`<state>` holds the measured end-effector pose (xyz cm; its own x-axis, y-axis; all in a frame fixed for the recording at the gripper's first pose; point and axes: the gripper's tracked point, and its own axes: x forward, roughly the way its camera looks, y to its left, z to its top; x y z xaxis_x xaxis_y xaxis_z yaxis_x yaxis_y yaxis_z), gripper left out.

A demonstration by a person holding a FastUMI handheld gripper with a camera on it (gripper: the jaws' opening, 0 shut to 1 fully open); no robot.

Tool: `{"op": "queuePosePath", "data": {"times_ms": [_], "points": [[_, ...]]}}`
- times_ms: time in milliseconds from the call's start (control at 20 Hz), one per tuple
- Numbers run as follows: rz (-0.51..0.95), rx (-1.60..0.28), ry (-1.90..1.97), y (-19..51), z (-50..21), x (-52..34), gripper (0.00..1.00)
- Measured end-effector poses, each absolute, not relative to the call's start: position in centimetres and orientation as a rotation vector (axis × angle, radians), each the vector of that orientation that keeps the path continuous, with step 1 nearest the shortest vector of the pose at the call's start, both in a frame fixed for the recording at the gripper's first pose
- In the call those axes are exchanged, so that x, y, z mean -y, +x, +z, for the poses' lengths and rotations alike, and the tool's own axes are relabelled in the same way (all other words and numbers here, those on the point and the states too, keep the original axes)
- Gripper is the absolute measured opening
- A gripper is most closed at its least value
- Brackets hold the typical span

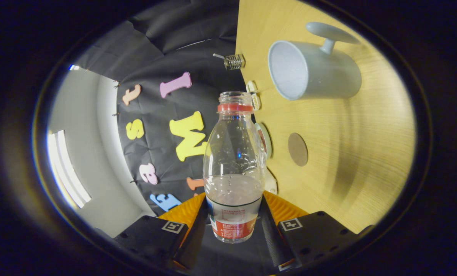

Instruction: Take the bottle from table, then pour the juice into the cup, finally place the bottle on the coaster

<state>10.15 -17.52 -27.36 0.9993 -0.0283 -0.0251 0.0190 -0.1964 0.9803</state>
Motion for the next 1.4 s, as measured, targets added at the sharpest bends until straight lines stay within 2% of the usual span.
{"op": "queuePosePath", "data": {"times_ms": [1400], "points": [[-0.022,0.108,1.930,10.19,-26.47,18.18,0.76]]}}
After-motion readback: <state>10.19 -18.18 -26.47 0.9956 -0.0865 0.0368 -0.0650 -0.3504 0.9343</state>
